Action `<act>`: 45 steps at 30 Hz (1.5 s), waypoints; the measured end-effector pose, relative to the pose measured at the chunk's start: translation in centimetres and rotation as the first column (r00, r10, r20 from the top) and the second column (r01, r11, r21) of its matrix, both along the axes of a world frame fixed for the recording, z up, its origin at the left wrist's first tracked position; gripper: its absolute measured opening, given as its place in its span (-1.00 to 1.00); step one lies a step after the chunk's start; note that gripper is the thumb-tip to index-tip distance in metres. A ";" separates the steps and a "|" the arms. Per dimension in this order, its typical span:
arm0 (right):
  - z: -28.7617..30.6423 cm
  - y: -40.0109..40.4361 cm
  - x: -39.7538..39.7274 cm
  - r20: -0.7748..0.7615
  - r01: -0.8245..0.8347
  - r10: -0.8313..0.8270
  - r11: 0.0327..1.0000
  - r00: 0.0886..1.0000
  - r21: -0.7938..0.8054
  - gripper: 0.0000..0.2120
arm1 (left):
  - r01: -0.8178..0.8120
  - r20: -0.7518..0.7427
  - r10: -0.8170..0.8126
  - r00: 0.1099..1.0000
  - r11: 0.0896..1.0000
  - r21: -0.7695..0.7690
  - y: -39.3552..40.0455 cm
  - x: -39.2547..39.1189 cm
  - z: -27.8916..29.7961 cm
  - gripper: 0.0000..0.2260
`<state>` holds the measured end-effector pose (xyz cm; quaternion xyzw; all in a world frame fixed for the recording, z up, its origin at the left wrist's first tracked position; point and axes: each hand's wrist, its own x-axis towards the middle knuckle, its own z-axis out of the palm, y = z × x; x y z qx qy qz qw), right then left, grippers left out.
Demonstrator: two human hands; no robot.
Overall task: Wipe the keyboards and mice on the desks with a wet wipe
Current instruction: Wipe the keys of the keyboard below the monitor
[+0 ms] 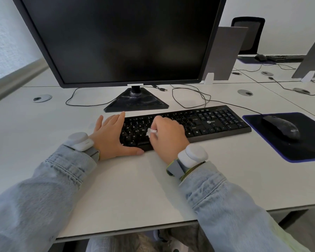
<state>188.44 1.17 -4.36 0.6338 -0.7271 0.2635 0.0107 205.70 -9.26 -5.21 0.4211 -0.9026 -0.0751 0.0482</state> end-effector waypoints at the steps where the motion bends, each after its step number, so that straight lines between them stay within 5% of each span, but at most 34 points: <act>1: 0.1 0.0 -0.5 -0.029 0.068 -0.068 0.998 0.997 0.000 -0.93 | 0.002 0.000 -0.002 1.000 1.000 -0.005 -0.1 0.0 -0.1 0.44; 4: 0.2 -0.3 -0.7 -0.045 0.142 -0.141 0.990 0.989 0.021 -0.89 | 0.003 0.001 -0.003 1.000 1.000 -0.015 -0.1 0.0 -0.2 0.44; 11: 0.5 -1.6 3.9 -0.010 -0.157 0.158 0.985 0.987 0.076 -0.91 | 0.003 -0.043 -0.004 0.999 1.000 -0.008 -0.1 0.0 0.0 0.33; 18: 0.4 -1.0 1.3 0.034 0.025 -0.028 0.998 0.999 0.065 -0.92 | -0.010 0.031 0.007 1.000 0.994 0.109 -1.2 3.8 0.3 0.51; 28: 0.0 -1.5 8.0 0.093 -0.243 0.238 0.968 0.967 0.055 -0.92 | 0.008 -0.063 0.000 0.998 0.992 0.127 -1.4 5.4 0.3 0.38; 33: -0.1 -0.7 5.1 0.060 -0.056 0.053 0.997 0.997 0.054 -0.89 | 0.015 -0.070 -0.007 0.998 0.993 0.116 -1.9 5.2 -0.1 0.40; 39: 0.0 -0.9 8.2 0.087 -0.266 0.261 0.963 0.961 0.048 -0.90 | 0.002 -0.111 0.004 0.994 0.999 0.049 -1.6 4.9 -0.5 0.33; 45: 0.5 -1.3 5.2 0.044 -0.085 0.082 0.992 0.996 0.089 -0.88 | 0.033 -0.074 -0.026 0.997 0.995 0.099 -2.0 5.3 -0.2 0.41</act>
